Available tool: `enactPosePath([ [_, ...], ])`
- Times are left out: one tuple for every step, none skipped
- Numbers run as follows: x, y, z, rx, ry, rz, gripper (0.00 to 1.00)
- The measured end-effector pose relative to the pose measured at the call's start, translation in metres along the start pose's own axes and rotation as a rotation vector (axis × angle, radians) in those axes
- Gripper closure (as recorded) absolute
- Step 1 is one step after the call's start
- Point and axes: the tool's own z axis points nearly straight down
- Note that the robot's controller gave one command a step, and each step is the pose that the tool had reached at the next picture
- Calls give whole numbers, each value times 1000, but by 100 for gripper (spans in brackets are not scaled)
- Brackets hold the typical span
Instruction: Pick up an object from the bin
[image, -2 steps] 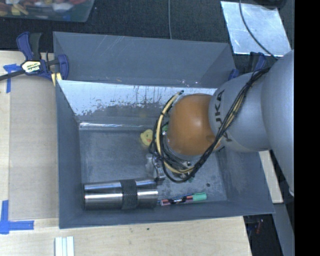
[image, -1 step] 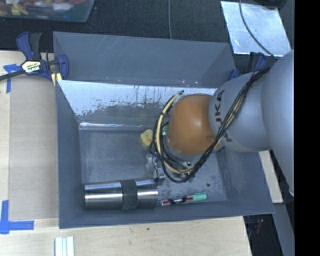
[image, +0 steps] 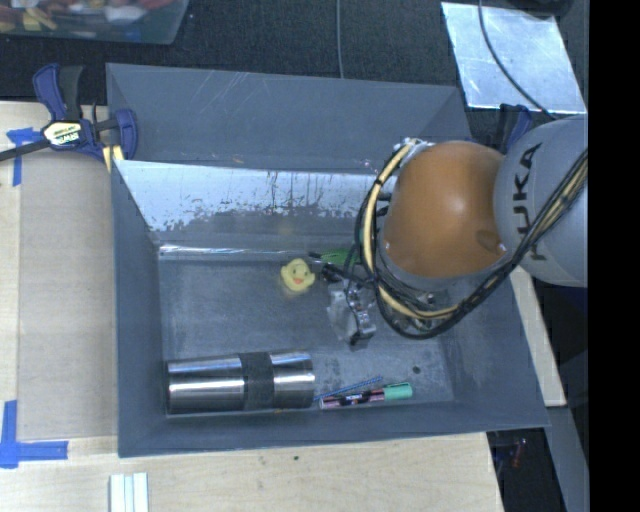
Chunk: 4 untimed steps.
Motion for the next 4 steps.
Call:
enactPosePath([
  [10, 31, 12, -5, 15, 43, 100],
  [5, 6, 25, 3, 0, -390, 100],
  [4, 34, 30, -1, 5, -438, 100],
  [2, 27, 23, 1, -4, -323, 100],
])
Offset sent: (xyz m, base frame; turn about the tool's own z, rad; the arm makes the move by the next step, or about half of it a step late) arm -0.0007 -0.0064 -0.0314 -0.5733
